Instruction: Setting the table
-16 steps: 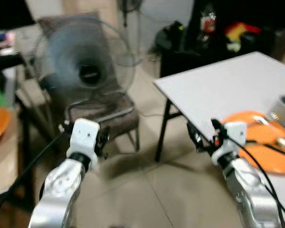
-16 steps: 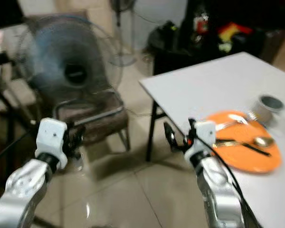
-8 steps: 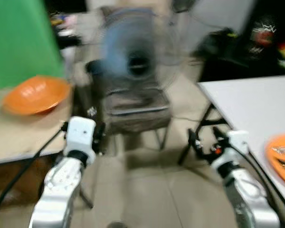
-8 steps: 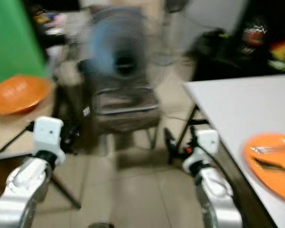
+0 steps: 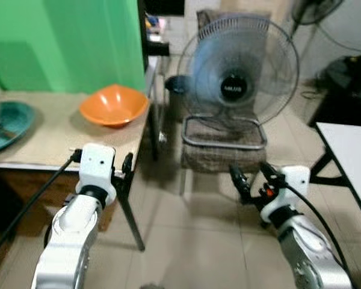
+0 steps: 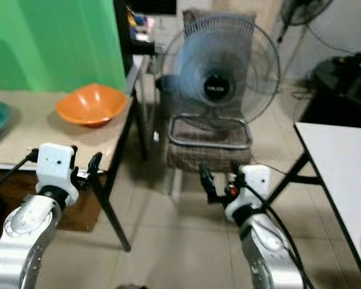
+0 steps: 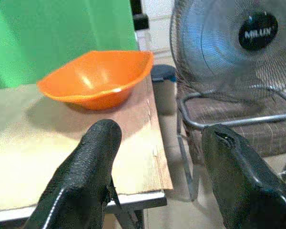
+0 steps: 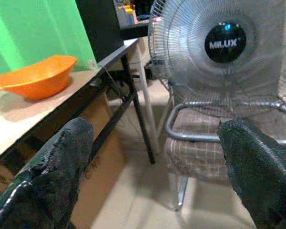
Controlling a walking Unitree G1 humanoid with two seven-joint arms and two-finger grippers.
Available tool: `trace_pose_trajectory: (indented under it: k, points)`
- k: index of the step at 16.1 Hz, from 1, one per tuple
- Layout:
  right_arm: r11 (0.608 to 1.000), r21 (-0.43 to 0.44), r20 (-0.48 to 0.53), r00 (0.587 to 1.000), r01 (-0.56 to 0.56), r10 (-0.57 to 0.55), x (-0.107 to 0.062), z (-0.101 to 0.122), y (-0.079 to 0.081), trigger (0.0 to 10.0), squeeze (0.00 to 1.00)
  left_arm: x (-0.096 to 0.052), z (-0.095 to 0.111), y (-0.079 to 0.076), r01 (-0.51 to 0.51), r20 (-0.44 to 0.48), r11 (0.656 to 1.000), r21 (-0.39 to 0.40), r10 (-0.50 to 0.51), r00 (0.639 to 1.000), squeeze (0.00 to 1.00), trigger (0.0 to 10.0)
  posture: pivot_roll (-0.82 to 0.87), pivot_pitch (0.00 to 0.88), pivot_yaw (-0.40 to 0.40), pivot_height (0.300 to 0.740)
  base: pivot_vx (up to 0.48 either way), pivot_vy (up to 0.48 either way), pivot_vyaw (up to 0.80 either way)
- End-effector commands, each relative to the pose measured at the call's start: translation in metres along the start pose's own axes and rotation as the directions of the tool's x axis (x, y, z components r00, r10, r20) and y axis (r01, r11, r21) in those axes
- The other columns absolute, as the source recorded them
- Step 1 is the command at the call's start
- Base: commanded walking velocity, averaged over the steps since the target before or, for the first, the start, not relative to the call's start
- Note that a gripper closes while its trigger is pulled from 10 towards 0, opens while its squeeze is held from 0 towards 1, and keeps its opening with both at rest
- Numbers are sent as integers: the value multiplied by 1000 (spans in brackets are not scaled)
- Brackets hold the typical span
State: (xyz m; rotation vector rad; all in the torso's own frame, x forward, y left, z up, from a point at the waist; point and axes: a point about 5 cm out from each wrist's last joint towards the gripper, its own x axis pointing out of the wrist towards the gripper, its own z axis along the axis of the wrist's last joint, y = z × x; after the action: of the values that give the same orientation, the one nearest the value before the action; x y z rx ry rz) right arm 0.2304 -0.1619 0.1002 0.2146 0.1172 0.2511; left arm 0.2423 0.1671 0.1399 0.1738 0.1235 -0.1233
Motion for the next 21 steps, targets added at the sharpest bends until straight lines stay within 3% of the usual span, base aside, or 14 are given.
trace_pose_trajectory:
  k: [1,6,9,11,17,21]
  points:
    - [1000,20,-5,1000,13,-13,-2,1,-2,10000,0,1,3,-1,11,12,1000,16,-11,1000,1000,10000,64,0,-8,740,0,0,0]
    - [997,-18,-23,997,-75,75,7,1,10,10000,0,0,5,2,2,17,1000,31,-3,1000,1000,10000,91,0,-22,740,145,0,320]
    - [996,15,-17,996,-88,88,11,1,11,10000,0,-3,5,3,-3,18,999,40,2,1000,1000,10000,103,0,-32,740,240,0,0]
    - [991,-32,-28,991,-131,130,14,2,14,10000,0,-4,5,3,-5,19,999,45,4,1000,1000,10000,114,0,-42,740,240,0,0]
    - [989,-27,-27,990,-142,141,21,1,17,10000,0,-7,7,4,11,24,996,88,-13,1000,1000,10000,132,0,-48,740,242,0,621]
    - [992,9,-8,992,-129,129,22,2,15,10000,0,-5,9,3,33,31,994,103,-37,999,1000,10000,130,0,-46,740,241,0,0]
